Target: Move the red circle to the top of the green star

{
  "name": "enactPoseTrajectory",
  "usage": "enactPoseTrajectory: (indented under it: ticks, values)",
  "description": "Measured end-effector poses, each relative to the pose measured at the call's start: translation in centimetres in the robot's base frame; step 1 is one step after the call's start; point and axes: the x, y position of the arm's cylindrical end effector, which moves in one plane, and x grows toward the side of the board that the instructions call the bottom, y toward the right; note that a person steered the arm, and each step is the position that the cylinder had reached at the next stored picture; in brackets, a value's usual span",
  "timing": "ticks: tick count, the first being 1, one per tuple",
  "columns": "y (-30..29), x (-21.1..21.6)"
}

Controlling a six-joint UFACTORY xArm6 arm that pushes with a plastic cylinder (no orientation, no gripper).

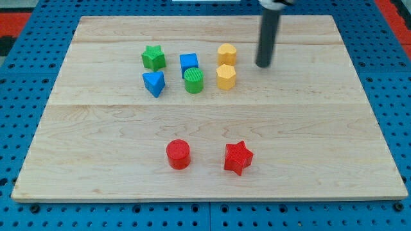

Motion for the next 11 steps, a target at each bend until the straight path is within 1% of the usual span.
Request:
enactPoseTrajectory:
  ticks: [1, 2, 4, 5, 7, 8, 9, 11]
  values:
    - [2.9, 10.1]
    - [0.7, 14.9]
    - [-4.5, 19.1]
    - [-9.4, 19.2]
    - [-21.5, 19.1]
    - [-27.6, 18.4]
    - [-32.2, 16.0]
    - [-35.4, 8.3]
